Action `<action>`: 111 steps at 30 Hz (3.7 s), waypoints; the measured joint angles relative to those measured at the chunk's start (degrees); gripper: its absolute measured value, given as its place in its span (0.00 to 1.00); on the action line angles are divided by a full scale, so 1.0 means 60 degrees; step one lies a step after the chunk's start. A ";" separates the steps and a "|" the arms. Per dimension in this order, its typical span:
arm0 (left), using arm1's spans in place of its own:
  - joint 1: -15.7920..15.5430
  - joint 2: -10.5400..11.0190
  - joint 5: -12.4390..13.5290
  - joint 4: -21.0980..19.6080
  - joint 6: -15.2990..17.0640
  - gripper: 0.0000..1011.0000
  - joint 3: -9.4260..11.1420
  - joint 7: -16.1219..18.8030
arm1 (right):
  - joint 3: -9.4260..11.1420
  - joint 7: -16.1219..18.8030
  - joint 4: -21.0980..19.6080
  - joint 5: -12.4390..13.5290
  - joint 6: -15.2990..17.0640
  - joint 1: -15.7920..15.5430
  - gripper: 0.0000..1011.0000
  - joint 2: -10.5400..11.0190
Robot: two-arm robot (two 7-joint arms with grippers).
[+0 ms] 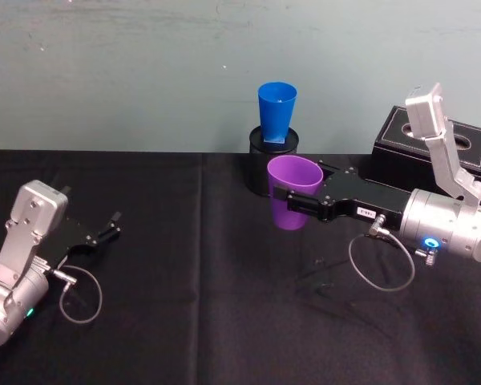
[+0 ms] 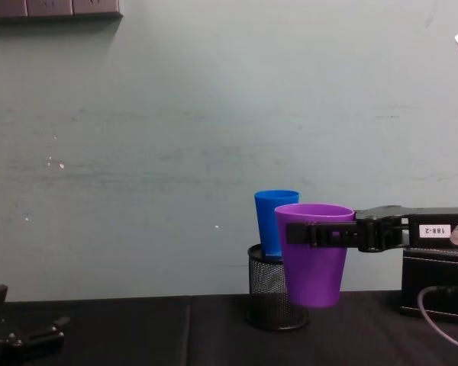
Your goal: Pick up one cup with a gripper and tap it against the other cup.
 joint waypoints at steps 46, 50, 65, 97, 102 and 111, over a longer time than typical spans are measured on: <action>0.0000 0.0000 0.0000 0.0000 0.0000 1.00 0.0000 0.0000 | -0.0001 -0.0002 -0.0001 0.0001 0.0000 0.0000 0.72 0.0000; 0.0000 0.0000 0.0000 0.0000 0.0000 1.00 0.0000 0.0000 | -0.0001 -0.0001 0.0000 0.0001 0.0000 0.0000 0.72 0.0000; 0.0000 0.0000 0.0000 0.0000 0.0000 1.00 0.0000 0.0000 | -0.0232 0.0336 0.0964 0.0150 -0.1063 -0.0220 0.72 0.0170; 0.0000 0.0000 0.0000 0.0000 0.0000 1.00 0.0000 0.0000 | -0.1003 0.1609 0.3603 -0.0115 -0.3312 -0.0004 0.72 -0.0366; 0.0001 0.0000 0.0000 -0.0001 0.0000 1.00 0.0000 0.0000 | -0.1038 0.1627 0.3724 -0.0213 -0.3347 0.0041 0.72 -0.0417; 0.0000 0.0000 0.0000 0.0000 0.0000 1.00 0.0000 0.0000 | -0.1042 0.1629 0.3736 -0.0227 -0.3350 0.0041 0.73 -0.0416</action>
